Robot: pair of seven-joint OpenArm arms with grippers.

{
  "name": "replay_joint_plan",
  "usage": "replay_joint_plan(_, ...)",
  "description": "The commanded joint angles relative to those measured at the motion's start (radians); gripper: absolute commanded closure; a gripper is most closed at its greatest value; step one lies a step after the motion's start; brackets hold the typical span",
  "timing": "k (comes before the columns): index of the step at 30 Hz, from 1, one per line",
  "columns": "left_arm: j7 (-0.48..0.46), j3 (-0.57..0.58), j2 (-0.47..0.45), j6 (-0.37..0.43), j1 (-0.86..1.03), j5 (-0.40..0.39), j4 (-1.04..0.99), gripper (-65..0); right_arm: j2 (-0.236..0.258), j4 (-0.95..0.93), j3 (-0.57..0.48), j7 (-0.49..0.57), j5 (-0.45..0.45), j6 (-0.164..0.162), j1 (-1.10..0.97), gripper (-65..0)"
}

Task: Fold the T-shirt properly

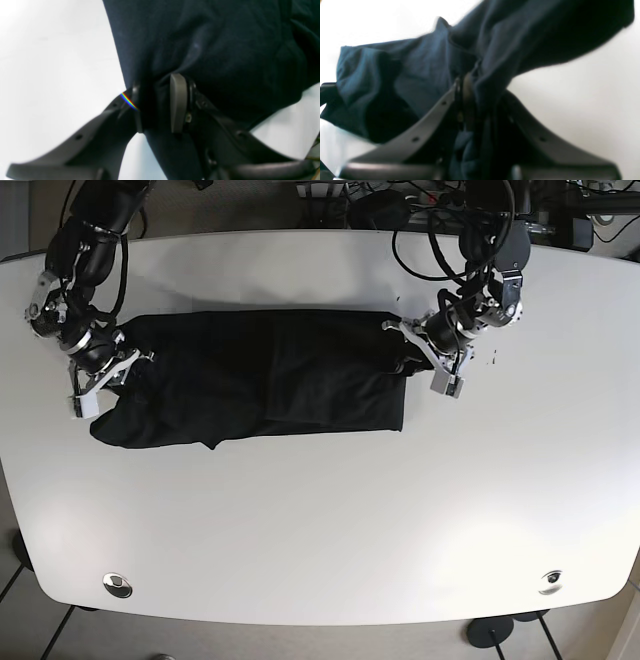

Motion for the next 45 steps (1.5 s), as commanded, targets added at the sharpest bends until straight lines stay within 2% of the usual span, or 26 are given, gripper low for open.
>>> replay_joint_plan(1, 0.03, 0.003, 0.021, 0.004, -0.006, 0.011, -0.031, -13.8, -0.021, 0.135, 0.001, -0.013, 0.03, -0.005, -0.024, -1.7)
replay_joint_plan(3, 0.03, 0.003, 0.061, 0.004, -0.028, 0.011, -0.06, -13.8, -0.056, 0.234, 0.001, -0.068, 0.03, -0.005, -0.038, -1.7)
replay_joint_plan(5, 0.03, 0.003, 0.107, 0.004, -0.048, 0.015, -0.106, -13.8, -0.133, 0.318, -0.019, -0.168, 0.031, 0.0, -0.039, -1.7)
replay_joint_plan(6, 0.03, 0.003, 0.121, 0.004, -0.051, 0.016, -0.121, -13.8, -0.167, 0.326, -0.06, -0.188, 0.031, 0.0, -0.032, -1.7)
replay_joint_plan(11, 0.03, 0.01, 0.134, 0.004, -0.059, 0.016, -0.131, -13.8, -0.285, 0.246, -0.255, -0.18, 0.019, -0.011, -0.001, -1.9)
replay_joint_plan(13, 0.03, 0.034, 0.128, 0.005, -0.059, 0.013, -0.127, -13.8, -0.311, 0.146, -0.333, -0.121, -0.026, -0.011, 0.027, -2.1)
replay_joint_plan(17, 0.03, 0.034, 0.128, 0.005, -0.055, 0.016, -0.126, -13.8, -0.311, -0.044, -0.456, 0.073, -0.144, -0.011, 0.07, -2.5)
replay_joint_plan(22, 0.03, 0.034, 0.128, 0.005, -0.059, 0.011, -0.126, -13.8, -0.31, -0.182, -0.476, 0.126, -0.174, -0.012, 0.132, -3.0)
replay_joint_plan(23, 0.03, 0.034, 0.128, 0.005, -0.06, 0.011, -0.126, -13.8, -0.31, -0.191, -0.476, 0.126, -0.174, -0.012, 0.143, -5.2)
replay_joint_plan(26, 0.028, 0.034, 0.13, 0.005, -0.06, 0.01, -0.126, -13.6, -0.313, -0.196, -0.476, 0.126, -0.174, -0.012, 0.168, -22.2)
replay_joint_plan(27, 0.027, 0.034, 0.131, 0.005, -0.062, 0.01, -0.126, -13.6, -0.314, -0.194, -0.476, 0.126, -0.174, -0.012, 0.177, -29.5)
replay_joint_plan(29, 0.027, 0.034, 0.134, 0.005, -0.077, 0.01, -0.123, -13.5, -0.314, -0.191, -0.477, 0.122, -0.173, -0.012, 0.2, -49.1)
replay_joint_plan(30, 0.027, 0.031, 0.134, 0.005, -0.088, 0.008, -0.121, -13.5, -0.314, -0.187, -0.479, 0.119, -0.164, -0.012, 0.2, -54.2)
replay_joint_plan(33, 0.025, 0.023, 0.128, 0.004, -0.089, -0.016, -0.063, -13.5, -0.31, -0.095, -0.508, 0.079, -0.165, -0.012, 0.198, -53.7)
replay_joint_plan(36, 0.03, -0.061, 0.116, 0.004, -0.082, -0.079, 0.02, -13.5, -0.31, 0.04, -0.497, 0.06, -0.165, -0.012, 0.151, -52.3)
replay_joint_plan(40, 0.03, -0.113, -0.019, 0.004, -0.065, -0.114, 0.09, -13.3, -0.307, 0.128, -0.431, 0.059, -0.165, -0.012, 0.076, -51.5)
replay_joint_plan(42, 0.03, -0.162, -0.076, 0.004, -0.042, -0.15, 0.103, -13.3, -0.277, 0.142, -0.402, 0.059, -0.164, -0.012, 0.034, -51.5)
replay_joint_plan(45, 0.03, -0.234, -0.139, 0.004, -0.014, -0.179, 0.097, -13.6, -0.259, 0.143, -0.398, 0.059, -0.164, -0.011, -0.024, -51.5)
